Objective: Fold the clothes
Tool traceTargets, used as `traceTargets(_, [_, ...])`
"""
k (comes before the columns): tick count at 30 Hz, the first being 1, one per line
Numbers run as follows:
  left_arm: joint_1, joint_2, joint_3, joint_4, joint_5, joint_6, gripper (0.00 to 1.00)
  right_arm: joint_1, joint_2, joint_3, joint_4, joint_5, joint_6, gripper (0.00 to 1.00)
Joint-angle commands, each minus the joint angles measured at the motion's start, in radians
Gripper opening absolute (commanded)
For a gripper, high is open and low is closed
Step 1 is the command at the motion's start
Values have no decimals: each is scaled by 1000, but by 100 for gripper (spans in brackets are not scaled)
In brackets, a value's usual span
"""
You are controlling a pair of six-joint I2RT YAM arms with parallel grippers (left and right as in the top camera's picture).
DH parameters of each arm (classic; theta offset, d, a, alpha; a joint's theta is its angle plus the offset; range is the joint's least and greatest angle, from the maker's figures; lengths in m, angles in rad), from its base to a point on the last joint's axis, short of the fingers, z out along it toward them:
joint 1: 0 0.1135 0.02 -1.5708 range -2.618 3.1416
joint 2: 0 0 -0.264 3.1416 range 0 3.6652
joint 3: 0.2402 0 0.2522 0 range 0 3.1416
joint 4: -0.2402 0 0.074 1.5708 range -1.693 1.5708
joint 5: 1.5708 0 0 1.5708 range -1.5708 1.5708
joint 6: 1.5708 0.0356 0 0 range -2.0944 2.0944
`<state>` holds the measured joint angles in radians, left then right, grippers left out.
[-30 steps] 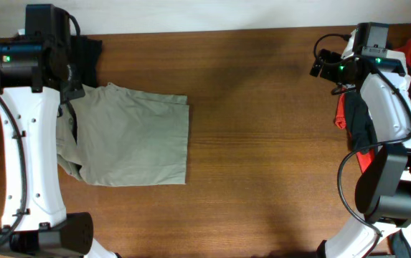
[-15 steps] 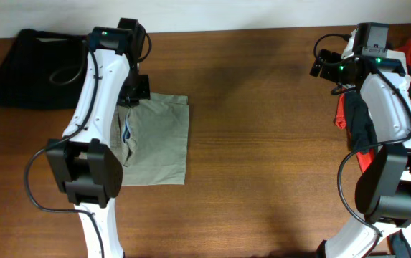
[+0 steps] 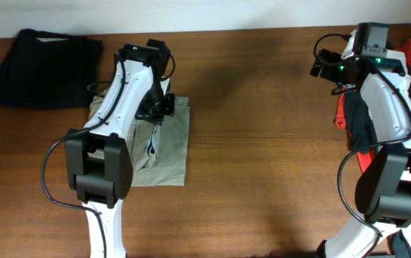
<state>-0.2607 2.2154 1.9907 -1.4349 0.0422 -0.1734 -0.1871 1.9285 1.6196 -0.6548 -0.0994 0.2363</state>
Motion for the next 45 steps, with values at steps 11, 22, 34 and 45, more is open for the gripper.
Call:
traceTargets(11, [2, 4, -11, -12, 93, 78, 30, 3, -23, 8, 0, -2, 8, 99])
traceTargets(22, [-18, 5, -261, 52, 173, 78, 1, 3, -23, 8, 0, -2, 8, 99])
traceTargets(34, [-111, -20, -300, 79, 224, 71, 1, 3, -23, 8, 0, -2, 8, 99])
traceTargets(45, [-105, -61, -44, 351, -128, -43, 1, 3, -23, 8, 0, -2, 8, 99])
